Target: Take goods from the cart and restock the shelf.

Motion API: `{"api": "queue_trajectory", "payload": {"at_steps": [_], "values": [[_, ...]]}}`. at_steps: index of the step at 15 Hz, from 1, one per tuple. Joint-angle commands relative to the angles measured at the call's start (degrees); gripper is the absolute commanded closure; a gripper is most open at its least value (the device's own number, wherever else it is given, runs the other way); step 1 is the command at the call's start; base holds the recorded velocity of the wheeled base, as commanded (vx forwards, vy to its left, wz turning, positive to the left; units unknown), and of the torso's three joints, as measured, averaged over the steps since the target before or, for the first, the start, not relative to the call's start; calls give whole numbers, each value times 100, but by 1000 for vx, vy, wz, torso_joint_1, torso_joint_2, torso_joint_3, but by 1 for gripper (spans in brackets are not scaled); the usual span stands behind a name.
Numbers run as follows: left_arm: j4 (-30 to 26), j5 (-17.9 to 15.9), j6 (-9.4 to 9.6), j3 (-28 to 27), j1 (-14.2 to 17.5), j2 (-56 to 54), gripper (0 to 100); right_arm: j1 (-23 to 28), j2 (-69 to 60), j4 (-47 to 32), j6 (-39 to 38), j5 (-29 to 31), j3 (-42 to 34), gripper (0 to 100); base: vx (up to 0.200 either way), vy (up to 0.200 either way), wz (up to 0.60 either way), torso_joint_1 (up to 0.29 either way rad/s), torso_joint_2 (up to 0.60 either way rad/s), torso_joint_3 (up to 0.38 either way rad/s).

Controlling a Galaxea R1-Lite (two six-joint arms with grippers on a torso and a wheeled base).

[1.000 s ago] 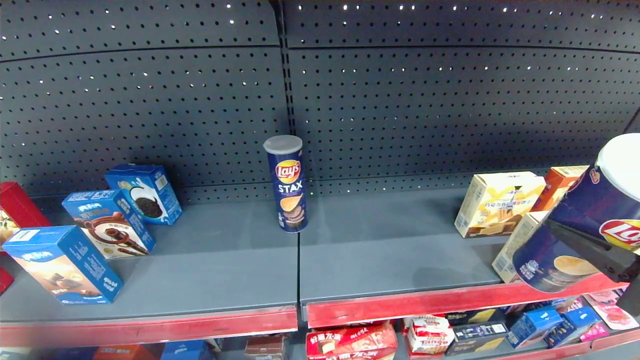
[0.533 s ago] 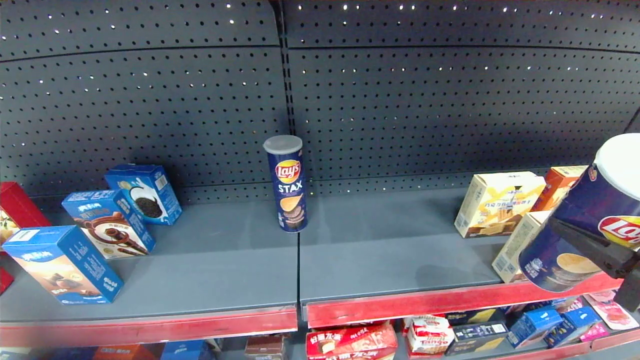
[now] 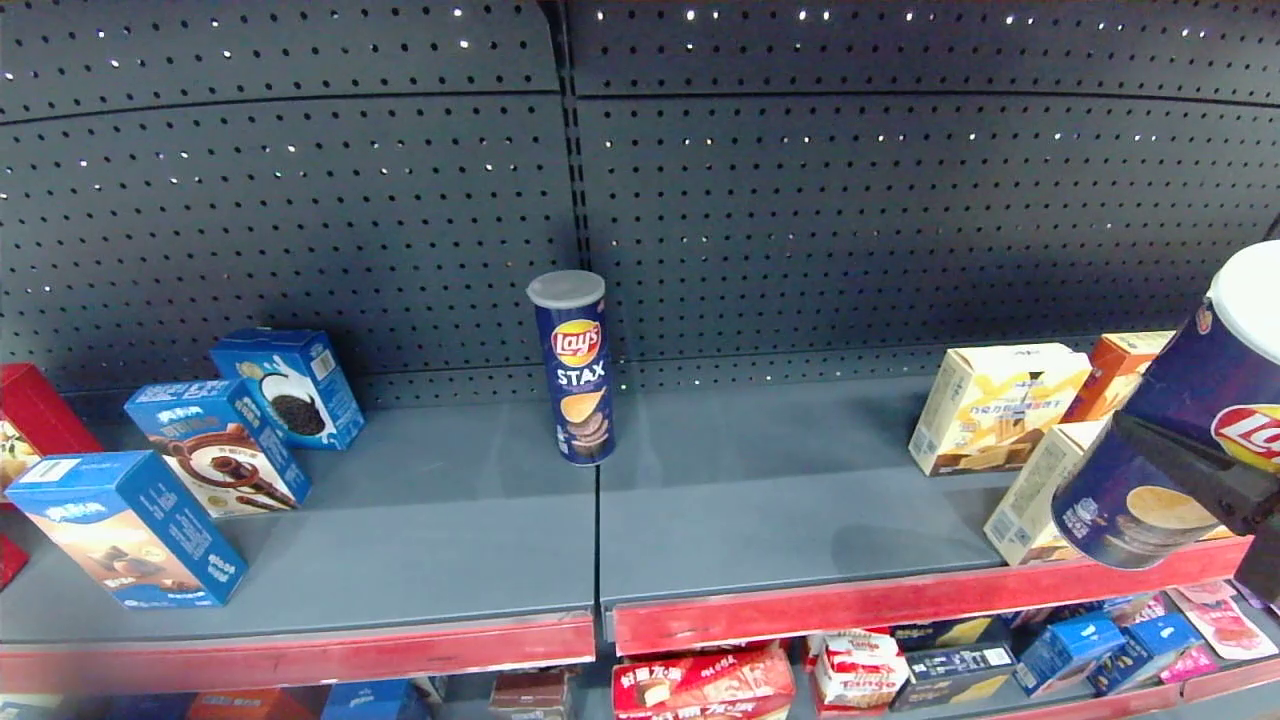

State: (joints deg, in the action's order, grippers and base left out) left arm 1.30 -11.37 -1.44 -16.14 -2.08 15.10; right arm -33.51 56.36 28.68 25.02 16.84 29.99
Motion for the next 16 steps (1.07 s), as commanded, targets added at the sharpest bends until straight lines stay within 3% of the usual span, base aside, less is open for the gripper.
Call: {"api": "queue_trajectory", "payload": {"at_steps": [1, 3, 6, 8, 10, 12, 14, 16], "values": [[546, -990, 109, -803, -635, 2524, 0, -182, 51, 6, 3, 127, 86, 100, 0, 0, 0, 0, 0, 0], [915, -1253, -67, -952, -960, 3473, 0, -305, 60, 6, 12, 276, 200, 100, 0, 0, 0, 0, 0, 0], [1082, -1201, -331, -1717, -1259, 4677, 0, -393, 130, 41, 21, 426, 288, 100, 0, 0, 0, 0, 0, 0], [1126, -1209, -190, -2156, -1180, 5275, 0, -402, 174, 58, 21, 514, 376, 100, 0, 0, 0, 0, 0, 0], [1390, -1209, 38, -2631, -793, 6039, 0, -393, 183, 58, 12, 514, 420, 100, 0, 0, 0, 0, 0, 0], [1416, -1209, 82, -2789, -653, 6400, 0, -384, 183, 58, 12, 514, 455, 100, 0, 0, 0, 0, 0, 0], [1548, -1262, 416, -2701, -372, 6804, 0, -340, 174, 50, 3, 514, 534, 100, 0, 0, 0, 0, 0, 0], [1706, -1376, 495, -2904, -284, 7156, 0, -323, 174, 50, 3, 514, 552, 100, 0, 0, 0, 0, 0, 0]]}}
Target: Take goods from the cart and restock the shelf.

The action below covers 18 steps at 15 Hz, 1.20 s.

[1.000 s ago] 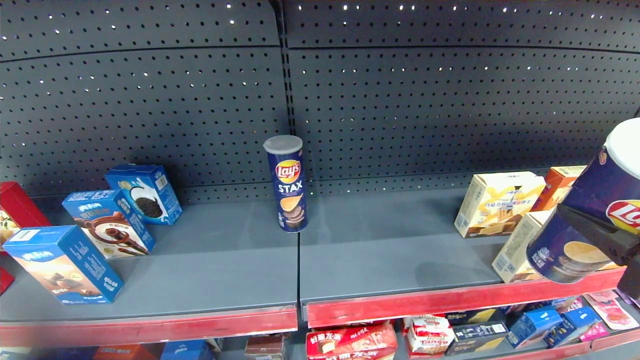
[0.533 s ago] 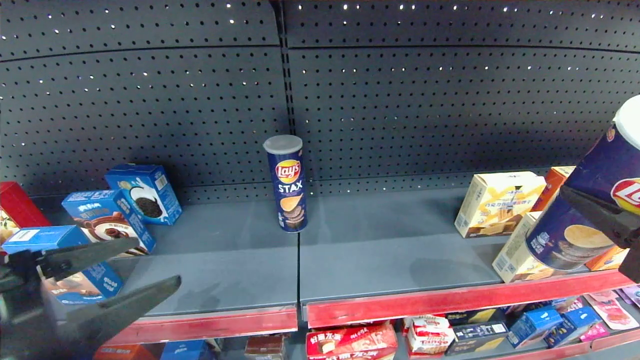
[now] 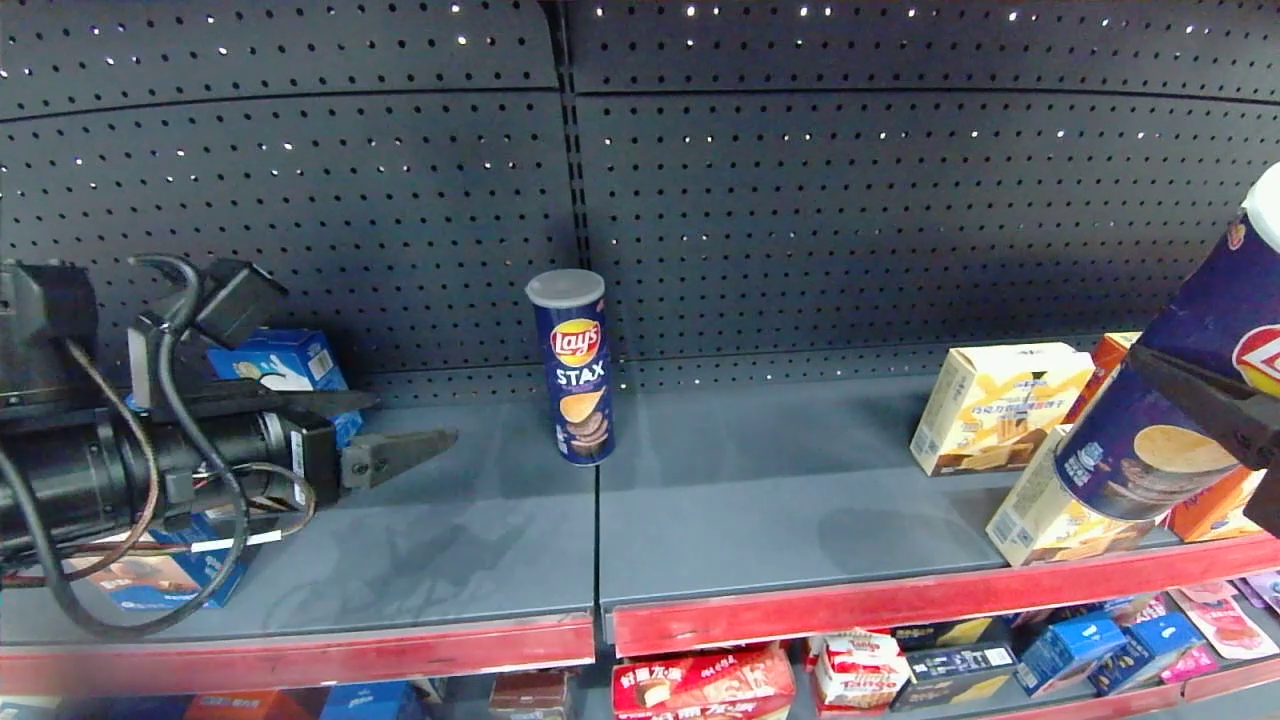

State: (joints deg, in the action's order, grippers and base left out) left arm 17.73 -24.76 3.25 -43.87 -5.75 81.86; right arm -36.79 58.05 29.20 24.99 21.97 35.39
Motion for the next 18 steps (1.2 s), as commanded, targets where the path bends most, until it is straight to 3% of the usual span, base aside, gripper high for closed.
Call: {"api": "queue_trajectory", "payload": {"at_steps": [1, 5, 9, 12, 16, 18], "values": [[100, -47, 26, -271, 83, 638, 0, 5, 13, -2, -3, -8, 12, 100, 0, 0, 0, 0, 0, 0], [126, -47, 26, -930, -75, 1341, 0, 5, 110, -2, -12, -8, 38, 100, 0, 0, 0, 0, 0, 0], [486, -47, 0, -1097, -347, 1781, 0, 102, 189, 7, -65, -8, 29, 100, 0, 0, 0, 0, 0, 0], [486, -38, -27, -1616, -365, 2115, 0, 172, 215, 7, -91, -8, 29, 100, 0, 0, 0, 0, 0, 0], [618, -38, -44, -1844, -374, 2387, 0, 172, 224, 7, -91, 1, 38, 100, 0, 0, 0, 0, 0, 0], [618, -20, -185, -2152, -435, 2572, 0, 234, 224, -2, -91, 1, 38, 100, 0, 0, 0, 0, 0, 0]]}}
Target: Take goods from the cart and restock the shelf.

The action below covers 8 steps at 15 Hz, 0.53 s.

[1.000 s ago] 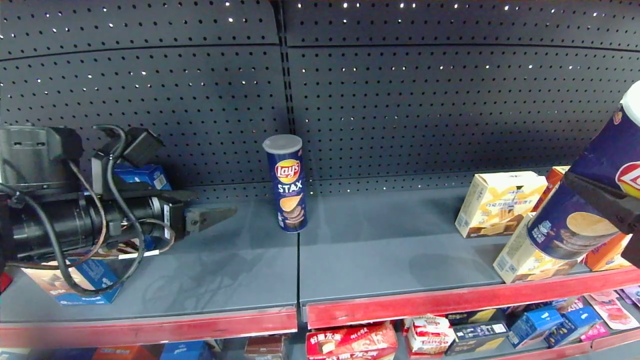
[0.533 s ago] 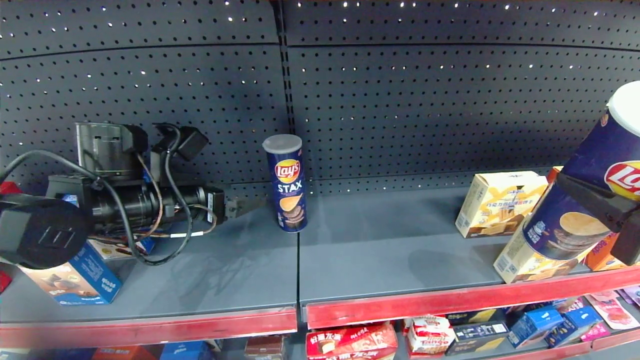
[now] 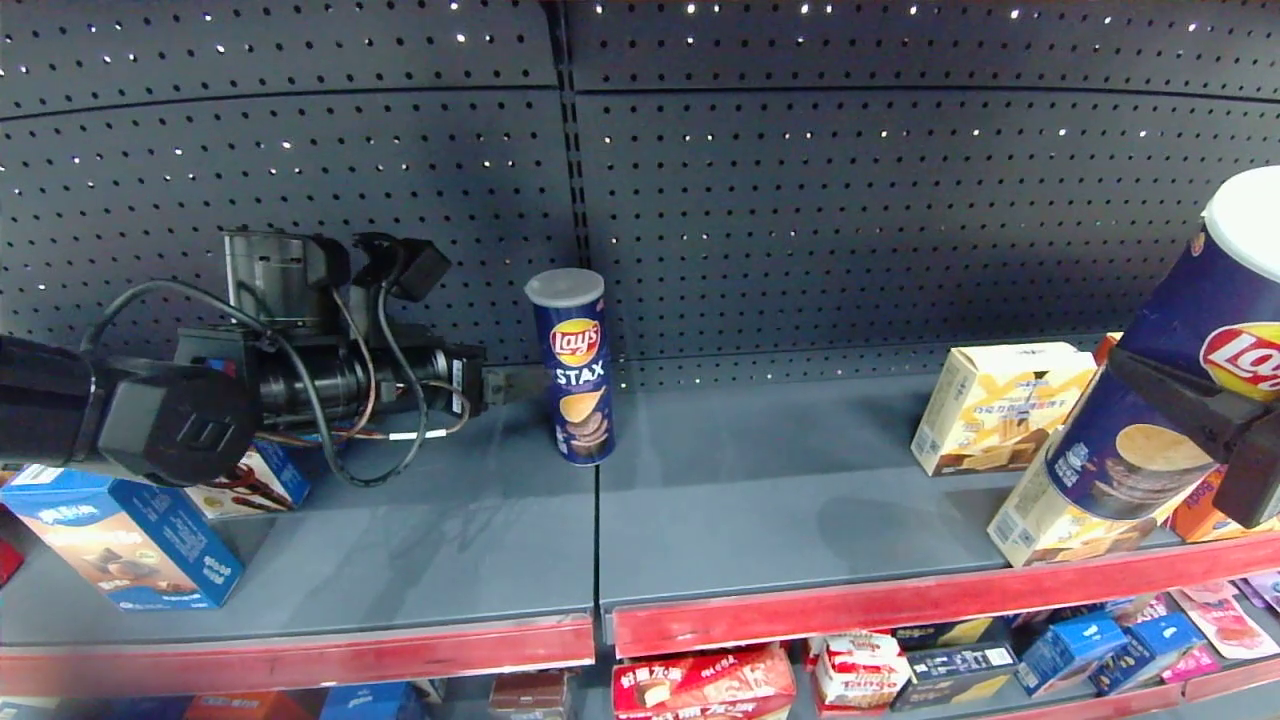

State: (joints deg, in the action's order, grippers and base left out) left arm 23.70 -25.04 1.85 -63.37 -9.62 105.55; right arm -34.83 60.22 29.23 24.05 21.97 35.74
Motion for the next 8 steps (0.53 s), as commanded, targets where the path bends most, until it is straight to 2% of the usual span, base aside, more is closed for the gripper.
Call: {"api": "queue_trajectory", "payload": {"at_steps": [1, 5, 6, 8], "values": [[21, 25, -89, -352, -102, 309, 0, 64, -2, -5, 3, 1, 3, 100, 0, 0, 0, 0, 0, 0], [170, 52, -124, -572, -313, 590, 0, 99, -2, -5, 3, 1, -6, 100, 0, 0, 0, 0, 0, 0], [197, 122, -264, -598, -392, 634, 0, 99, -10, -5, 3, 1, -15, 100, 0, 0, 0, 0, 0, 0], [293, 184, -379, -695, -409, 722, 0, 99, -19, -5, 3, 1, -32, 100, 0, 0, 0, 0, 0, 0]]}}
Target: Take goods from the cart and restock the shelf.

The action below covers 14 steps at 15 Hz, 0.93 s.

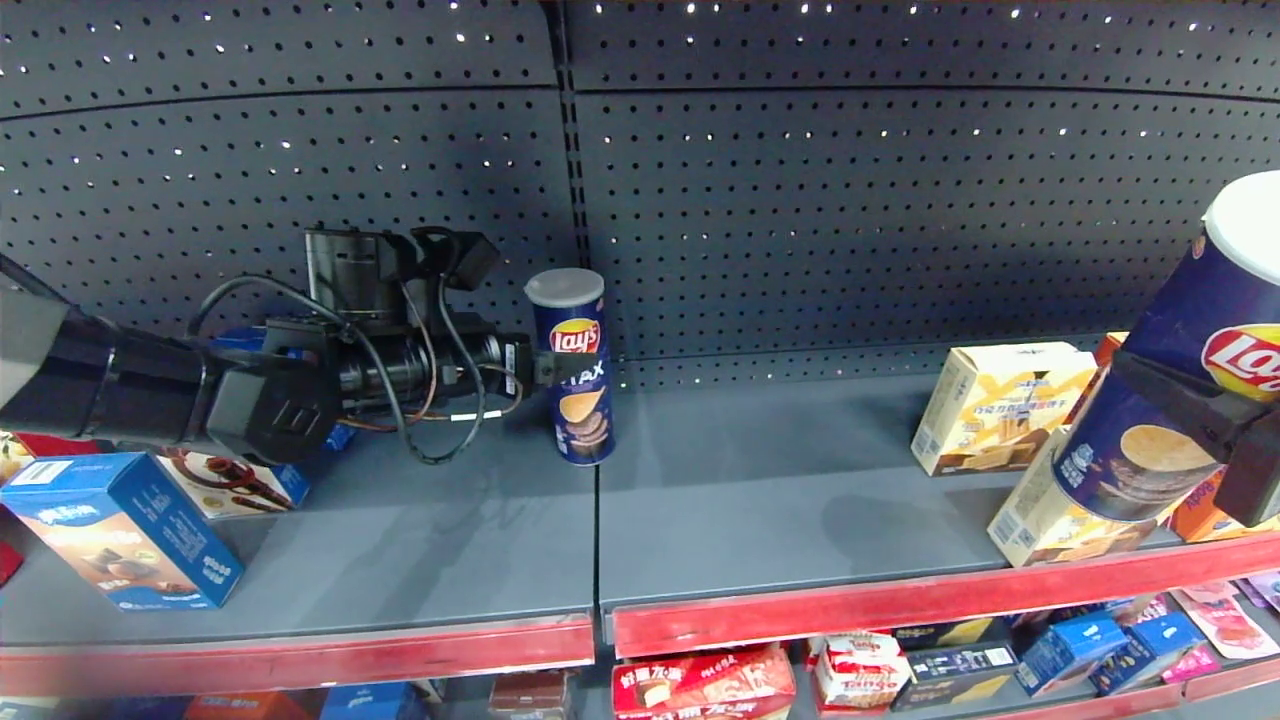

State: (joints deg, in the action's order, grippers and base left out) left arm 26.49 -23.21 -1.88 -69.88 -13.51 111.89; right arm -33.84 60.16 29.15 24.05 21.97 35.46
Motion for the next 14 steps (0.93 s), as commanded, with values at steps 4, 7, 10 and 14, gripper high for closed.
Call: {"api": "queue_trajectory", "payload": {"at_steps": [4, 7, 10, 14], "values": [[32, 62, -67, -228, -3, 220, 0, 0, -22, 3, 3, 1, -31, 100, 0, 0, 0, 0, 0, 0], [23, 185, -67, -483, -12, 431, 0, 0, -39, -6, 12, 9, -31, 100, 0, 0, 0, 0, 0, 0], [40, 247, -67, -589, -20, 554, 0, 0, -110, -23, 21, 18, -39, 100, 0, 0, 0, 0, 0, 0], [40, 379, -67, -703, -73, 703, 0, -8, -163, -41, 29, 88, -48, 100, 0, 0, 0, 0, 0, 0]]}}
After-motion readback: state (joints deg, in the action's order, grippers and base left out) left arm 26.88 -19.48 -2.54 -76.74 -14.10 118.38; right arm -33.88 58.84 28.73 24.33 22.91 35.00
